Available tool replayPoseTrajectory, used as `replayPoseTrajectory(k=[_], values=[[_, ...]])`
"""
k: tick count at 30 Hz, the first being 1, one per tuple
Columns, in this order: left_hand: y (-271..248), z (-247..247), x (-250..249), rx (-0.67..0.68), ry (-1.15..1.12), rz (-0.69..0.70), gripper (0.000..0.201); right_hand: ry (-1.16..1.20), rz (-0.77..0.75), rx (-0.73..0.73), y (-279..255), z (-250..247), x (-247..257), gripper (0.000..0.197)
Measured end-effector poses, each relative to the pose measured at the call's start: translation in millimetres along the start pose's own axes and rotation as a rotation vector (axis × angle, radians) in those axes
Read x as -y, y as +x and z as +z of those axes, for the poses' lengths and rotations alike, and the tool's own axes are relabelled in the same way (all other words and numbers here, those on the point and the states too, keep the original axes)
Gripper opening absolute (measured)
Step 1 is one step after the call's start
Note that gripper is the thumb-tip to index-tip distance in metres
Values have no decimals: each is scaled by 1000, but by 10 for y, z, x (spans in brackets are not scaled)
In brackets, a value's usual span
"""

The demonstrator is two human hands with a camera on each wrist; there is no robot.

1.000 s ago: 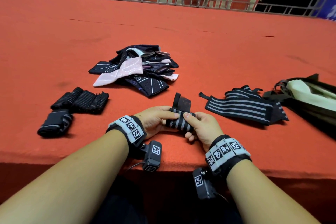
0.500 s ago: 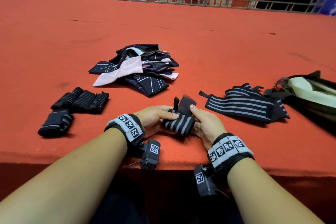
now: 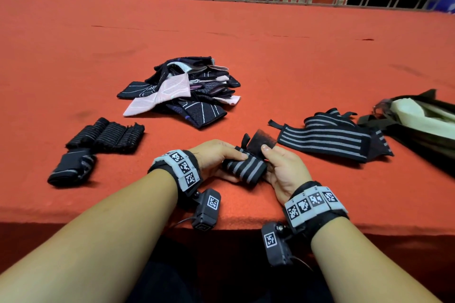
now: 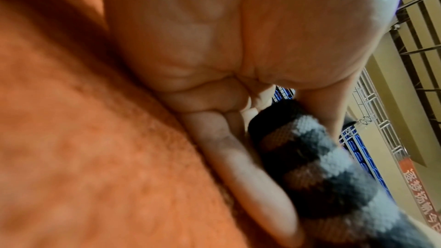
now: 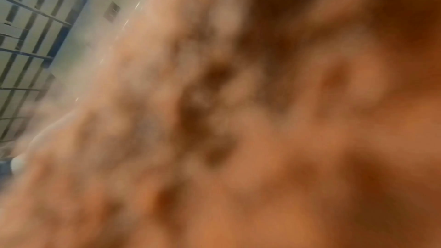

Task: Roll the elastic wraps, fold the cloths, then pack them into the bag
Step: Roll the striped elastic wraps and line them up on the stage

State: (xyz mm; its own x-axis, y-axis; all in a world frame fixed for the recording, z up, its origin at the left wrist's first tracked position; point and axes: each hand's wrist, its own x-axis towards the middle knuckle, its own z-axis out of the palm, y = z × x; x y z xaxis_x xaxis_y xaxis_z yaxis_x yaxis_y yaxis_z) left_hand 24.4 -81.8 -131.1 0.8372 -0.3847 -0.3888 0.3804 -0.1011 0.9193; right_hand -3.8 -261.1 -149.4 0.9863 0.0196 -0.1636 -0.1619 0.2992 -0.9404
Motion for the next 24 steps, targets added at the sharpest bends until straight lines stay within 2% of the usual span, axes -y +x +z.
replayPoseTrajectory(k=[4,9,14,18,24], values=[[7,9,-19,-24,-25,-23,24,13,-39,13,-10,3,-9,50],[11,17,-27,-31,-31,-29,28,24,-35,8,5,-38,-20,36],[25,42,-32,-60,-13,-34,22,23,-61,-2,24,-50,-62,40],[27,76,-30,-99,13,-28,18,-40,-93,22,-11,-21,-69,22],[0,88,-57,-130,8,-44,21,-269,-237,68,-5,-22,-135,21]])
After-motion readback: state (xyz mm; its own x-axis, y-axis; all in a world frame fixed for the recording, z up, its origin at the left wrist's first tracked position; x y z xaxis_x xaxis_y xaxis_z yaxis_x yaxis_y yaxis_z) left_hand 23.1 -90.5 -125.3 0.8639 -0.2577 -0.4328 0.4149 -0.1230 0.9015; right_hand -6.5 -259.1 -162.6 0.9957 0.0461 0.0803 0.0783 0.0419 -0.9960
